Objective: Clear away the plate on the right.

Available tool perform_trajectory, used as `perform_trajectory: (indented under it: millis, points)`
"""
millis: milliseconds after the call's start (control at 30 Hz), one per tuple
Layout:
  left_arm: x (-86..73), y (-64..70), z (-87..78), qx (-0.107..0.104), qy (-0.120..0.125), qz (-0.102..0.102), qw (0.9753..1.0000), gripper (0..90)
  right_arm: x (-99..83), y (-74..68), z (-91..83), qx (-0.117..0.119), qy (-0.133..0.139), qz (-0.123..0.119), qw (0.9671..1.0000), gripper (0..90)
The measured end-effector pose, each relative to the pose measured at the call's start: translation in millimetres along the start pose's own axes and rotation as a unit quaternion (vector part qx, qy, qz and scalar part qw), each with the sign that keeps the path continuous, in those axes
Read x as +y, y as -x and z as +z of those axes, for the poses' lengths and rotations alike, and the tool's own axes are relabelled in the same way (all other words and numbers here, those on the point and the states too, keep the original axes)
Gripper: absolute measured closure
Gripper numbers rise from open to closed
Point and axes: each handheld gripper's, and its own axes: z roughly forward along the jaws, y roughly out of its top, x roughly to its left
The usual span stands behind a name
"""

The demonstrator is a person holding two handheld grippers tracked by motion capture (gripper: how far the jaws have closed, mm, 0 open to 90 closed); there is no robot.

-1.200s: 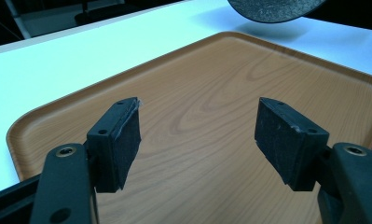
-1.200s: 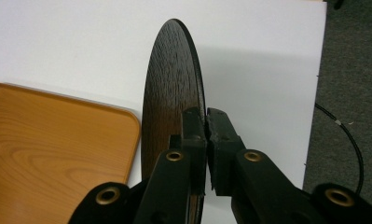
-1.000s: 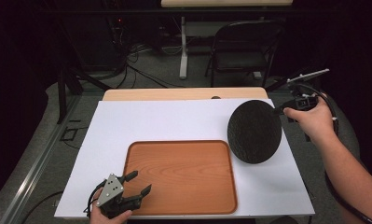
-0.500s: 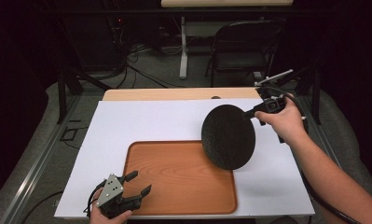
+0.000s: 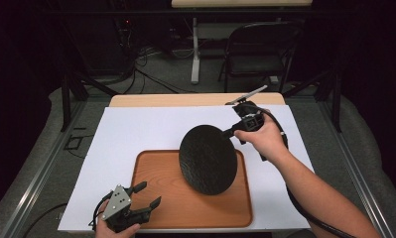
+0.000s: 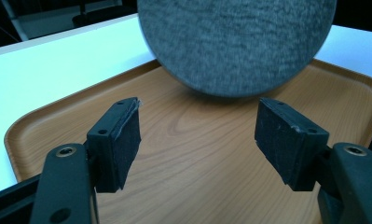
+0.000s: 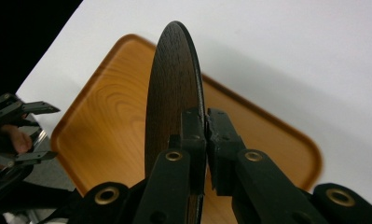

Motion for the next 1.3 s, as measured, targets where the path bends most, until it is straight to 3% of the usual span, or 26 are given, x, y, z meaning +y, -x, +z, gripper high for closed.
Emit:
perform_trajectory:
  millis: [333, 633, 900, 1300]
  points:
    - [0.1, 0.1, 0.1, -0.003, 0.001, 0.001, 1.0, 31.4, -12.3, -15.4, 33.9, 0.049, -0.011, 0.004, 0.9987, 86.0]
    - [0.2, 0.2, 0.2, -0.003, 0.001, 0.003, 1.0, 31.4, -25.6, -9.7, 48.7, 0.085, -0.002, 0.03, 0.9959, 85.8]
    - [0.3, 0.2, 0.3, -0.003, 0.0, 0.003, 1.0, 31.4, -34.1, -2.7, 52.4, 0.092, 0.004, 0.05, 0.9945, 86.0]
    - [0.2, 0.3, 0.2, -0.003, 0.001, 0.003, 1.0, 31.4, -37.3, 0.6, 53.1, 0.083, 0.001, 0.052, 0.9952, 86.7]
